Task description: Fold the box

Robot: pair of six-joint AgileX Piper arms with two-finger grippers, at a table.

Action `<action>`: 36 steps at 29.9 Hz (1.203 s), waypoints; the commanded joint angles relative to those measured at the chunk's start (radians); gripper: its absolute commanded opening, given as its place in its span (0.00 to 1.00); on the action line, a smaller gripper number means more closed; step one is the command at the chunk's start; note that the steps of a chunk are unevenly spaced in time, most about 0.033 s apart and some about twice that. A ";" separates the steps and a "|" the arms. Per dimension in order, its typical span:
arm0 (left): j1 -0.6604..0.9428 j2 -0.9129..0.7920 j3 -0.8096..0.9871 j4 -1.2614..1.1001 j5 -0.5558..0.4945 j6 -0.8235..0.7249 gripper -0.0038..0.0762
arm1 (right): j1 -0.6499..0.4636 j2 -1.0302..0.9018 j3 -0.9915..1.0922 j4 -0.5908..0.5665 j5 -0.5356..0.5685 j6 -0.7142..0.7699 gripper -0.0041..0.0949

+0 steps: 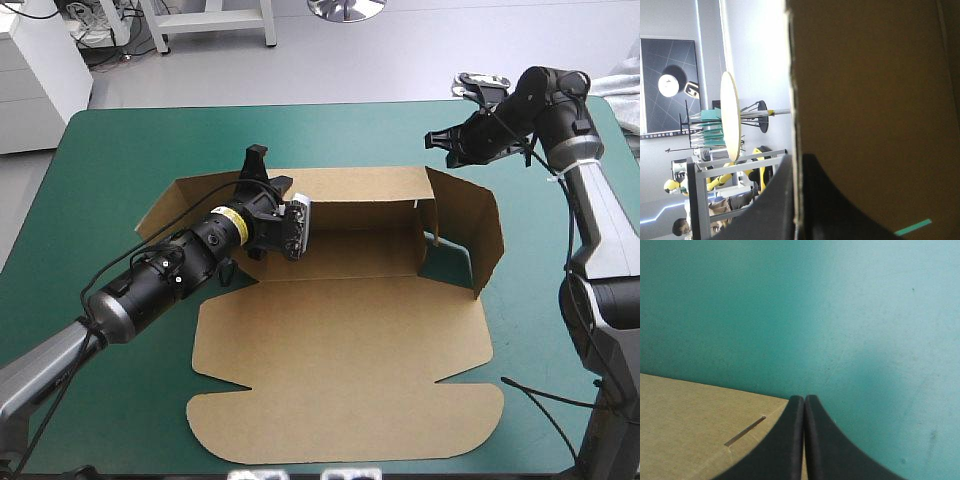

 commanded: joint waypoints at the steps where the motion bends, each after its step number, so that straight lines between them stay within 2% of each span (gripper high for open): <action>1: -0.001 -0.033 -0.027 0.015 -0.056 -0.003 0.04 | 0.000 -0.055 0.004 0.006 0.011 0.001 0.03; 13: 0.069 -0.033 -0.027 0.019 -0.036 -0.081 0.04 | 0.000 -0.129 0.155 0.122 0.013 -0.056 0.03; 17: 0.069 -0.033 -0.027 0.019 -0.037 -0.081 0.04 | 0.000 -0.149 0.191 0.235 0.013 -0.104 0.03; 27: 0.069 -0.019 -0.027 0.019 -0.021 -0.081 0.04 | 0.038 -0.183 0.341 0.238 0.003 -0.219 0.03; 36: 0.069 -0.002 -0.025 0.019 -0.007 -0.079 0.04 | 0.040 -0.291 0.433 0.274 -0.100 -0.333 0.03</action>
